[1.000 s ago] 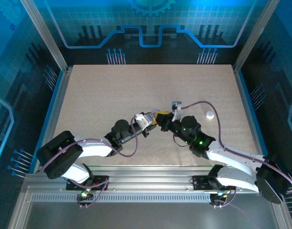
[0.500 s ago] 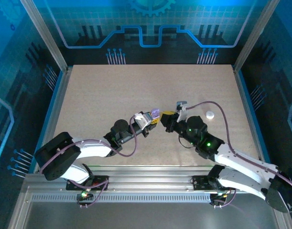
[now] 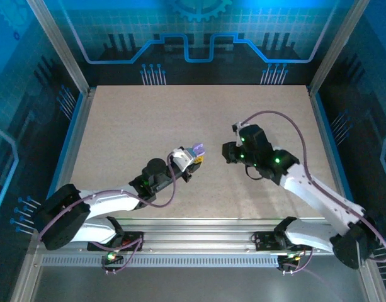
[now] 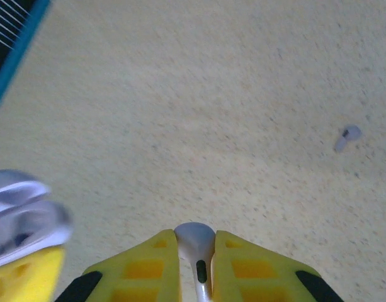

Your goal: Insert wireless bluetooth earbuds into charging case

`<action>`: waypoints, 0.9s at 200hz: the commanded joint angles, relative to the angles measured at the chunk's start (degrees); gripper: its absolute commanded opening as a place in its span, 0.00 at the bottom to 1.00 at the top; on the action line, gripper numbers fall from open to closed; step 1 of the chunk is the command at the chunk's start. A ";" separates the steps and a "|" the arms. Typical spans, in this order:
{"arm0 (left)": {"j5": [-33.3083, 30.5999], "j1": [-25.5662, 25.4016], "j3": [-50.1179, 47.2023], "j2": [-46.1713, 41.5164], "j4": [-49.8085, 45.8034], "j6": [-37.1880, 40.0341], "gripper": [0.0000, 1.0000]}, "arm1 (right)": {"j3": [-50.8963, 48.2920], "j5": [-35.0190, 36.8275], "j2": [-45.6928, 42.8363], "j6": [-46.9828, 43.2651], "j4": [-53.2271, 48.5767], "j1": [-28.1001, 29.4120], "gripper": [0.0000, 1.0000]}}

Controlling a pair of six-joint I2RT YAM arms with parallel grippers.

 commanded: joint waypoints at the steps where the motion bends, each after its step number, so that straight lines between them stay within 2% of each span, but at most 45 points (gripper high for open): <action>1: -2.04 -0.34 -0.82 -2.32 -2.99 0.34 0.16 | 3.80 -3.70 5.86 0.97 -11.95 -1.85 0.15; 93: -2.54 0.38 -0.44 -3.36 -6.30 0.38 0.17 | 11.57 -1.81 27.73 4.53 -20.77 -5.30 0.15; 180: -1.99 0.54 0.76 -4.38 -8.05 1.29 0.17 | 6.27 1.82 30.45 6.50 -18.94 -5.34 0.18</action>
